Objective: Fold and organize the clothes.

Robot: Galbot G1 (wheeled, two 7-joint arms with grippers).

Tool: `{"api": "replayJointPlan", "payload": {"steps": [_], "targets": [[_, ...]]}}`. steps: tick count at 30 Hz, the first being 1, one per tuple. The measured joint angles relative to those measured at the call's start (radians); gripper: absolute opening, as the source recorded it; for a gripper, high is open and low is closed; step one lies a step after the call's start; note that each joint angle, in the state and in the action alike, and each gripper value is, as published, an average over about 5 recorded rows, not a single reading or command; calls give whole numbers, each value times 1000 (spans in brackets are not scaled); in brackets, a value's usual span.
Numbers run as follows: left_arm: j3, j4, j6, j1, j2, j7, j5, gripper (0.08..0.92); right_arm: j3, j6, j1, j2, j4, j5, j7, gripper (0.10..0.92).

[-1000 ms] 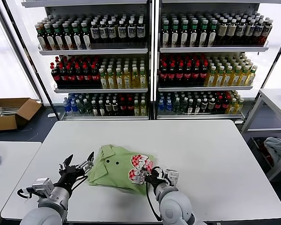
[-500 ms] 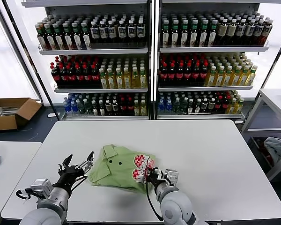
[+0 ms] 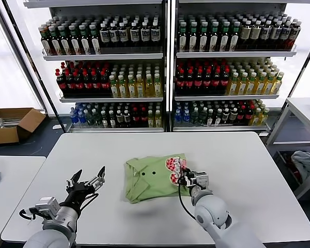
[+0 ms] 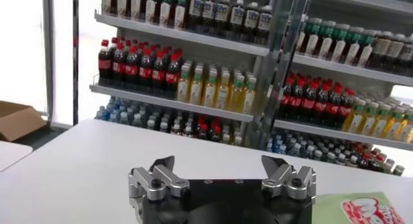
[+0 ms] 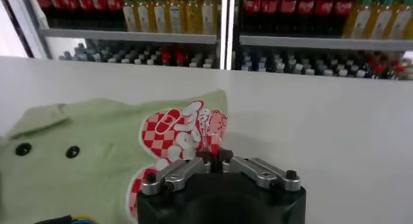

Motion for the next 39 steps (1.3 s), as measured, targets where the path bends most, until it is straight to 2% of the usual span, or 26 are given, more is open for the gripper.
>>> {"api": "replayJointPlan", "payload": {"steps": [6, 12, 20, 24, 39], "targets": [[5, 8, 0, 1, -5, -1, 4, 823, 29, 7, -11, -4, -2, -85, -32, 406], [17, 12, -1, 1, -16, 0, 12, 823, 36, 26, -52, 20, 69, -165, -38, 579], [15, 2, -5, 13, -19, 1, 16, 823, -35, 19, -126, 71, 146, -185, 4, 794], [6, -5, -7, 19, -16, 2, 16, 823, -56, 14, -147, 93, 155, -182, 38, 821], [15, -14, -9, 32, -24, 9, 24, 823, -46, 8, -206, 154, 135, -127, 132, 823]]}}
